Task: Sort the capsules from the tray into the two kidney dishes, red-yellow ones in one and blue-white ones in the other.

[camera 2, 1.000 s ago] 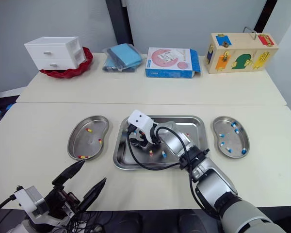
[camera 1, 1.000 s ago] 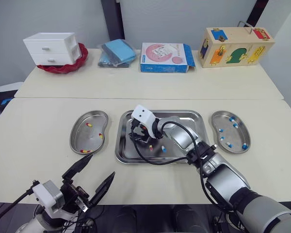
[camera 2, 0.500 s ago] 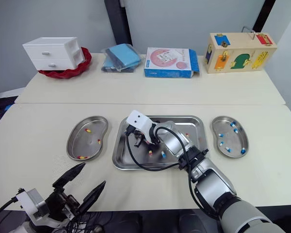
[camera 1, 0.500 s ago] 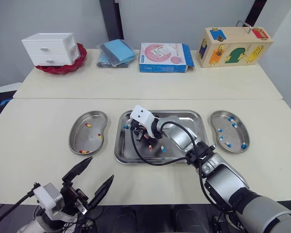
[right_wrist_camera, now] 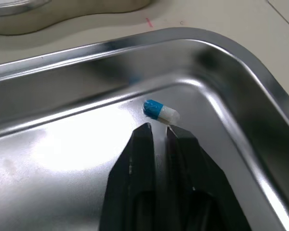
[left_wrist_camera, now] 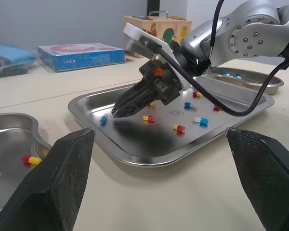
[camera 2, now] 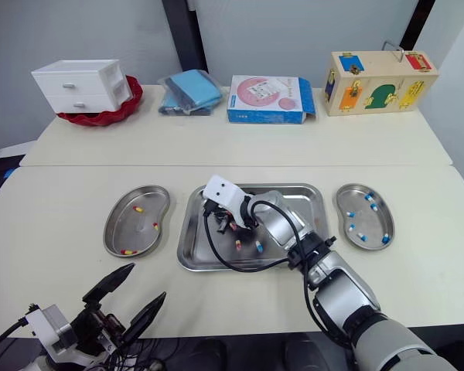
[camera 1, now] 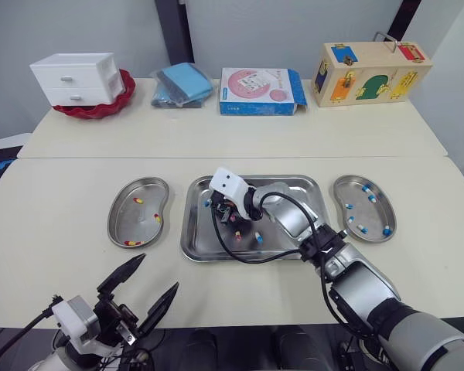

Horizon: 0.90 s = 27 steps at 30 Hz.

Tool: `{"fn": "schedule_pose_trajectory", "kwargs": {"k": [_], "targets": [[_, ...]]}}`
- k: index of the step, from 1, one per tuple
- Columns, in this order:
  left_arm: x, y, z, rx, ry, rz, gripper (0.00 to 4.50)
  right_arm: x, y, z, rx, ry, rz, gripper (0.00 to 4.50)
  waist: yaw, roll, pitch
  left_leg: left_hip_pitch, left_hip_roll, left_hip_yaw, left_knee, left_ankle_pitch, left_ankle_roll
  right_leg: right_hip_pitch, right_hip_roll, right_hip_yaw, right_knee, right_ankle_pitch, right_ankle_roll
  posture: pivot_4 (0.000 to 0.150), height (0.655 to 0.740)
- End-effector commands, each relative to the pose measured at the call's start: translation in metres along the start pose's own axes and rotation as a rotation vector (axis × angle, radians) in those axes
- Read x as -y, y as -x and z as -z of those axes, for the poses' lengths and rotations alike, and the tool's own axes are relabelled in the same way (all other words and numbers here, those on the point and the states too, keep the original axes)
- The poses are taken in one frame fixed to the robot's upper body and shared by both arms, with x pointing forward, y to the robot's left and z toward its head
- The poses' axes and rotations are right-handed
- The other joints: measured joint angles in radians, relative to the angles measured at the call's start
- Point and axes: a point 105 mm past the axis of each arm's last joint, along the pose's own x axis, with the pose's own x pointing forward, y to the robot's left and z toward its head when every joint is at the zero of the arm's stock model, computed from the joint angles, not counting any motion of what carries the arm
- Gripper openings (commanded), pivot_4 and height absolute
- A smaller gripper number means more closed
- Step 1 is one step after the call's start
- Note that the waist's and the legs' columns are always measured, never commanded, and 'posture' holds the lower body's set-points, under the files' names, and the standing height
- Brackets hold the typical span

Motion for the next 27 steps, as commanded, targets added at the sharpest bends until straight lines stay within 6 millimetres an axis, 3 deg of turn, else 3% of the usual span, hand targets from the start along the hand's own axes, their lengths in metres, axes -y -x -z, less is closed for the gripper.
{"fn": "schedule_pose_trajectory", "kwargs": {"k": [1,2,15,27], "targets": [[-0.002,0.003,-0.005,0.021,-0.030,-0.005,4.50,0.003,0.006,-0.022,0.082,0.030,-0.006,1.68,0.000,0.000,0.000,0.000,0.000,0.000,0.000,0.000,0.000,0.000,0.000,0.000,0.000,0.000,0.000,0.150,0.7400],[-0.001,0.003,-0.005,0.021,-0.030,-0.004,4.50,0.003,0.006,-0.023,0.081,0.039,-0.016,1.94,0.000,0.000,0.000,0.000,0.000,0.000,0.000,0.000,0.000,0.000,0.000,0.000,0.000,0.000,0.000,0.150,0.7400],[-0.002,0.006,-0.003,0.021,-0.033,-0.001,4.50,0.011,-0.013,-0.028,0.052,0.108,-0.042,1.94,-0.002,0.000,0.000,0.000,0.000,0.000,-0.001,0.000,0.000,0.000,0.000,0.000,0.000,0.000,0.000,0.150,0.7400],[-0.002,0.009,-0.001,0.017,-0.033,-0.009,4.50,0.006,-0.022,-0.013,0.005,0.093,-0.085,1.94,-0.003,0.001,0.000,0.000,0.000,0.001,-0.001,0.000,0.000,-0.001,0.000,0.001,0.000,0.000,0.000,0.150,0.7400]]}}
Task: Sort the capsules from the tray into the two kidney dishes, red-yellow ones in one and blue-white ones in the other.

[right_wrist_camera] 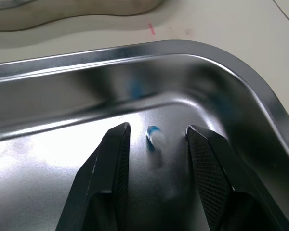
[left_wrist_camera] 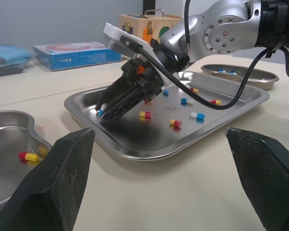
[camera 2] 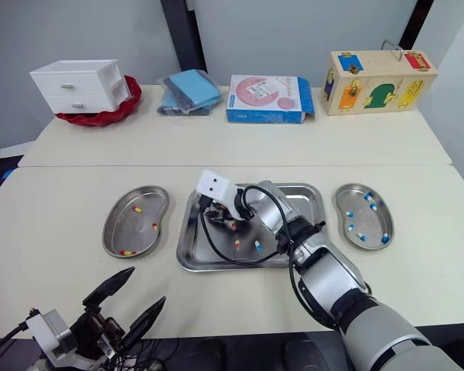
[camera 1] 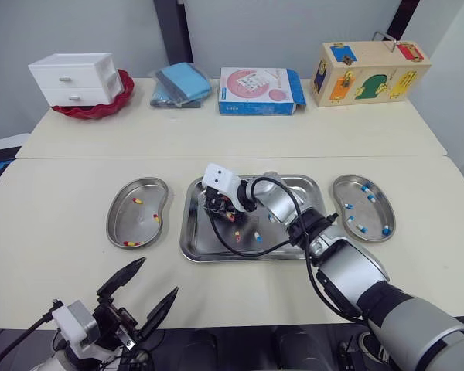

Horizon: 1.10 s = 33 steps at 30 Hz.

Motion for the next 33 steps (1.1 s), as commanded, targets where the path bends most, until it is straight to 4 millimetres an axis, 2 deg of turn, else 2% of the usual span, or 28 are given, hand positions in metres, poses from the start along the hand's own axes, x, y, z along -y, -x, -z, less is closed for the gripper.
{"fn": "schedule_pose_trajectory", "kwargs": {"k": [1,3,6,11,12,18,23,28,29,31,33], "targets": [[-0.003,0.003,-0.006,0.018,-0.027,-0.023,4.50,-0.002,-0.001,-0.009,0.022,0.019,-0.016,1.94,0.000,0.000,0.000,0.000,0.000,0.000,0.000,0.000,0.000,0.000,0.000,0.000,0.000,0.000,0.000,0.150,0.7400],[-0.003,0.000,-0.008,0.020,-0.028,-0.021,4.50,-0.003,-0.001,-0.009,0.022,0.015,-0.019,1.94,0.000,0.000,0.000,0.000,0.000,0.000,0.000,0.000,0.000,0.000,0.000,0.000,0.000,0.000,0.000,0.150,0.7400],[-0.003,-0.001,-0.009,0.020,-0.030,-0.021,4.50,-0.002,-0.001,-0.008,0.018,0.011,-0.017,1.46,0.000,0.000,0.000,0.000,0.000,0.000,0.000,0.000,0.000,0.000,0.000,0.000,0.000,0.000,0.000,0.150,0.7400],[-0.003,-0.007,-0.013,0.025,-0.034,-0.018,4.50,-0.001,0.000,-0.005,0.009,0.002,-0.010,0.16,0.000,0.000,0.000,0.000,0.000,0.000,0.000,0.000,0.000,0.000,0.000,0.000,0.000,0.000,0.000,0.150,0.7400],[-0.003,-0.008,-0.013,0.025,-0.034,-0.018,4.50,0.000,0.001,-0.005,0.010,-0.002,-0.007,0.03,0.000,0.000,0.000,0.000,0.000,0.000,0.000,0.000,0.000,0.000,0.000,0.000,0.000,0.000,0.000,0.150,0.7400],[-0.002,-0.014,-0.019,0.030,-0.040,-0.012,4.50,0.001,0.004,-0.007,0.034,-0.020,-0.007,0.03,0.000,0.000,0.000,0.000,0.000,0.000,0.000,0.000,0.000,0.000,0.000,0.000,0.000,0.000,0.000,0.150,0.7400],[0.002,-0.014,-0.019,0.032,-0.040,0.009,4.50,0.004,0.020,-0.026,0.144,-0.067,-0.015,0.03,0.001,0.000,0.000,0.000,0.000,0.000,0.000,0.000,0.000,0.000,0.000,0.000,0.000,0.000,0.000,0.150,0.7400],[0.013,-0.015,-0.019,0.035,-0.037,0.080,4.50,0.003,0.066,-0.037,0.255,-0.069,-0.018,0.03,0.006,0.000,0.000,-0.001,0.000,0.000,0.000,0.000,0.000,0.000,0.000,0.000,-0.001,0.000,0.000,0.150,0.7400],[0.016,-0.016,-0.018,0.037,-0.037,0.105,4.50,0.004,0.081,-0.036,0.277,-0.072,-0.009,0.03,0.006,0.000,0.000,-0.001,0.000,0.000,0.000,0.000,0.000,0.001,0.000,0.000,-0.001,0.000,0.000,0.150,0.7400],[0.020,-0.018,-0.017,0.049,-0.038,0.162,4.50,0.008,0.117,-0.024,0.284,-0.073,0.040,0.03,0.019,0.000,0.000,-0.001,0.000,-0.001,0.000,0.000,0.000,0.001,0.000,-0.001,-0.001,0.000,0.000,0.150,0.7400],[0.023,-0.020,-0.017,0.061,-0.045,0.209,4.50,0.010,0.141,-0.010,0.268,-0.073,0.094,0.03,0.026,0.000,0.000,-0.001,0.000,0.000,0.000,0.000,0.000,0.001,-0.001,-0.001,-0.002,0.000,0.000,0.150,0.7400]]}}
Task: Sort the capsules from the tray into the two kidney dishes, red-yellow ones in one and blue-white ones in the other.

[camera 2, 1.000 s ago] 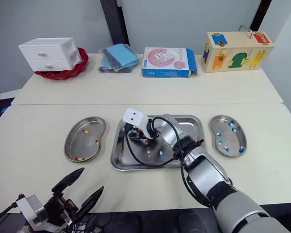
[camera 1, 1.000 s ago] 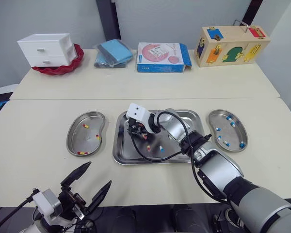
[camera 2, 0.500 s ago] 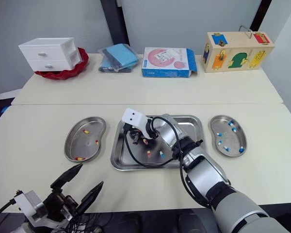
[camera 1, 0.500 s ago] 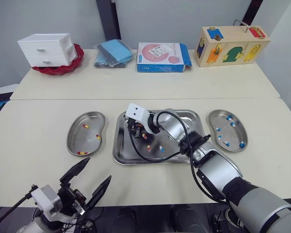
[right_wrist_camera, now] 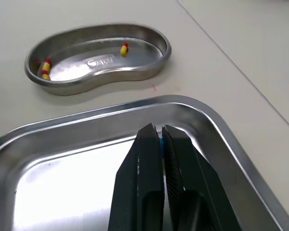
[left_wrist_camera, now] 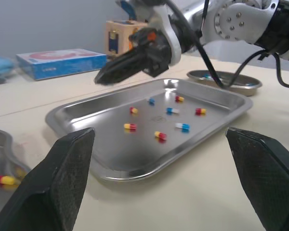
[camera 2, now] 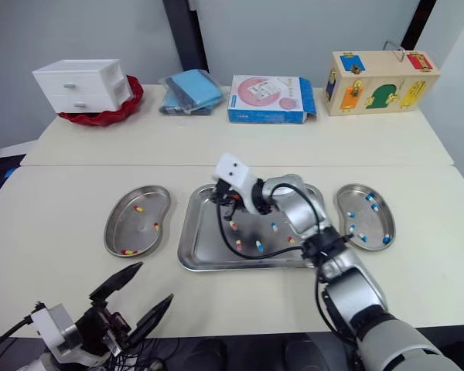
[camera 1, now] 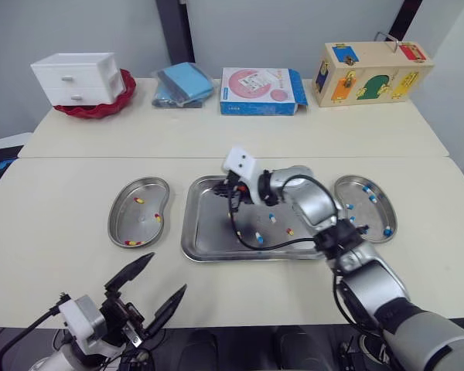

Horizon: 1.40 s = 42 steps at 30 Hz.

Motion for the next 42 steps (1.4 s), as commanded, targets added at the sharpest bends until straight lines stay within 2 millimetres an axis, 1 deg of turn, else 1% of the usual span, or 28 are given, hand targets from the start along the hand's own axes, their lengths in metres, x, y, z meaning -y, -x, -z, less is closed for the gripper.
{"fn": "schedule_pose_trajectory", "kwargs": {"k": [1,7,11,14,15,17,19,28,30,42], "targets": [[0.009,-0.005,-0.005,0.042,-0.035,0.107,4.50,0.007,0.048,-0.005,0.036,0.026,0.089,0.03,0.006,0.000,0.000,0.000,0.000,0.000,0.000,0.000,0.000,0.000,0.000,0.000,0.000,0.000,0.000,0.150,0.7400],[0.015,-0.015,-0.004,0.085,-0.021,0.221,4.50,0.023,0.134,0.036,-0.092,-0.055,0.320,0.03,0.007,0.000,0.000,0.000,0.000,0.002,0.000,0.000,0.000,0.000,0.000,0.002,-0.001,0.000,0.000,0.150,0.7400],[0.017,-0.021,-0.005,0.110,-0.013,0.270,4.50,0.031,0.185,0.063,-0.175,-0.118,0.484,0.03,0.006,0.000,0.000,0.001,0.000,0.003,0.000,0.000,0.000,0.001,0.000,0.003,-0.002,0.000,0.000,0.150,0.7400],[0.017,-0.024,-0.004,0.122,-0.010,0.301,4.50,0.036,0.215,0.081,-0.213,-0.172,0.599,0.03,0.006,0.000,0.000,0.001,0.000,0.003,0.000,0.000,0.000,0.001,0.000,0.003,-0.002,0.000,0.000,0.150,0.7400],[0.017,-0.024,-0.004,0.124,-0.010,0.308,4.50,0.036,0.221,0.085,-0.222,-0.182,0.624,0.03,0.006,0.000,0.000,0.001,0.000,0.004,0.000,0.000,0.000,0.001,0.000,0.003,-0.002,0.000,0.000,0.150,0.7400],[0.016,-0.025,-0.003,0.125,-0.010,0.317,4.50,0.035,0.229,0.094,-0.246,-0.201,0.649,0.03,0.006,0.000,0.000,0.002,0.000,0.004,0.000,0.000,0.000,0.002,0.000,0.003,-0.001,0.000,0.000,0.150,0.7400],[0.015,-0.025,-0.002,0.126,-0.009,0.316,4.50,0.033,0.232,0.097,-0.249,-0.212,0.664,0.03,0.005,0.000,0.000,0.002,0.000,0.004,0.000,0.000,0.000,0.002,0.000,0.004,-0.001,0.000,0.000,0.150,0.7400],[0.013,-0.024,-0.001,0.122,-0.003,0.287,4.50,0.036,0.240,0.097,-0.239,-0.222,0.709,0.03,0.008,0.000,0.000,0.001,0.000,0.004,0.001,0.000,0.000,0.002,0.000,0.004,-0.001,0.000,0.000,0.150,0.7400],[0.014,-0.023,-0.001,0.120,-0.002,0.280,4.50,0.034,0.241,0.100,-0.247,-0.227,0.707,0.03,0.009,0.000,0.000,0.001,0.000,0.004,0.001,0.000,0.000,0.002,0.000,0.004,-0.001,0.000,0.000,0.150,0.7400],[0.014,-0.023,0.000,0.120,0.001,0.259,4.50,0.032,0.242,0.102,-0.263,-0.225,0.681,0.03,0.009,0.000,0.000,0.002,0.000,0.004,0.001,0.000,0.000,0.003,0.000,0.003,-0.001,0.000,0.000,0.150,0.7400]]}}
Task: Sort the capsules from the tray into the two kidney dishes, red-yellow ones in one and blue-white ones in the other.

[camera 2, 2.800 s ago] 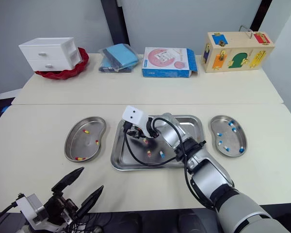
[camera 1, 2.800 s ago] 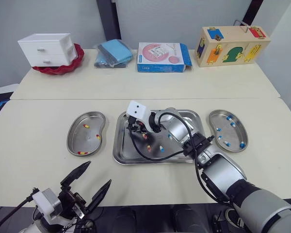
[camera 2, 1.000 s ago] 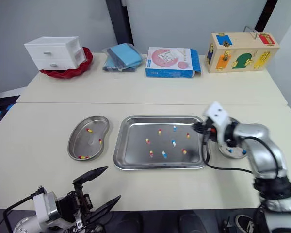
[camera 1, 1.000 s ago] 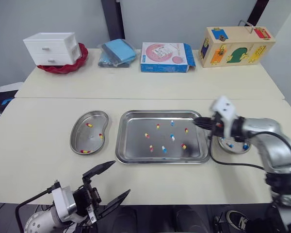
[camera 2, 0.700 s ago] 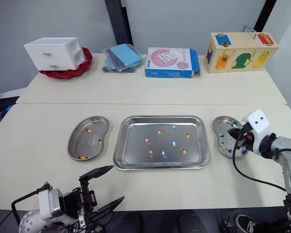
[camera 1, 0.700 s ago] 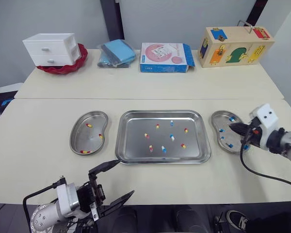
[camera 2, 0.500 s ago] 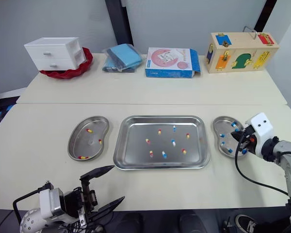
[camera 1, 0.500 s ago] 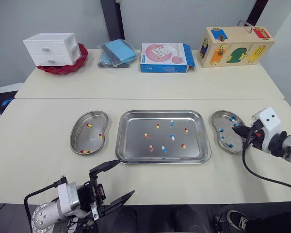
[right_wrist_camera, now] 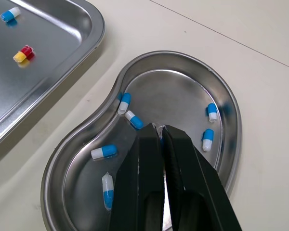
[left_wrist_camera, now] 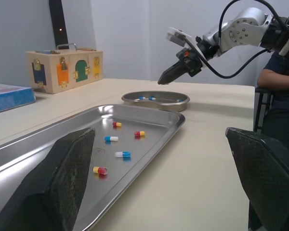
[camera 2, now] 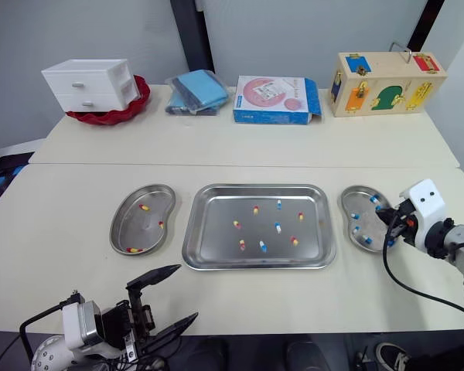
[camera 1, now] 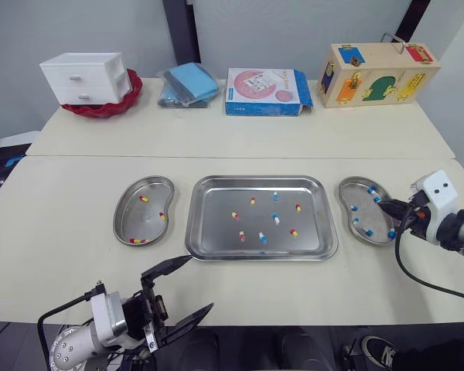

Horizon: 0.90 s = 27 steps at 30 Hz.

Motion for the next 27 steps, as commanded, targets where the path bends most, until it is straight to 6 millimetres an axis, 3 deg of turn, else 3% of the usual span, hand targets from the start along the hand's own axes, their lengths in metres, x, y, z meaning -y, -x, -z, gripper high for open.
{"fn": "schedule_pose_trajectory", "kwargs": {"k": [1,8,9,19,23,27], "targets": [[0.0006,0.0003,-0.0025,0.008,-0.011,-0.006,4.50,0.0030,0.0048,-0.0089,0.026,0.032,0.010,0.03,0.000,0.000,0.000,0.000,0.000,0.000,0.000,0.000,0.000,0.000,0.000,0.000,0.000,0.000,0.000,0.150,0.7400],[-0.0013,0.0010,-0.0009,0.006,-0.013,-0.011,4.50,0.0039,0.0050,-0.0085,0.028,0.033,0.015,0.03,0.000,0.000,0.000,0.000,0.000,0.000,0.000,0.000,0.000,0.000,0.000,0.000,0.000,0.000,0.000,0.150,0.7400],[-0.0014,0.0012,-0.0007,0.005,-0.013,-0.012,4.50,0.0040,0.0051,-0.0084,0.028,0.034,0.015,0.56,0.000,0.000,0.000,0.000,0.000,0.000,0.000,0.000,0.000,0.000,0.000,0.000,0.000,0.000,0.000,0.150,0.7400],[-0.0024,0.0024,0.0008,0.003,-0.015,-0.020,4.50,0.0049,0.0066,-0.0083,0.029,0.045,0.009,3.14,0.000,0.000,0.000,0.000,0.000,0.000,0.000,0.000,0.000,0.000,0.000,0.000,0.000,0.000,0.000,0.150,0.7400],[-0.0025,0.0029,0.0015,0.002,-0.015,-0.022,4.50,0.0040,0.0062,-0.0084,0.030,0.047,0.004,4.46,0.000,0.000,0.000,0.000,0.000,0.000,0.000,0.000,0.000,0.000,0.000,0.000,0.000,0.000,0.000,0.150,0.7400],[-0.0028,0.0036,0.0021,0.000,-0.016,-0.027,4.50,0.0035,0.0064,-0.0081,0.031,0.048,-0.001,4.48,0.000,0.000,0.000,0.000,0.000,0.000,0.000,0.000,0.000,0.000,0.000,0.000,0.000,0.000,0.000,0.150,0.7400]]}}
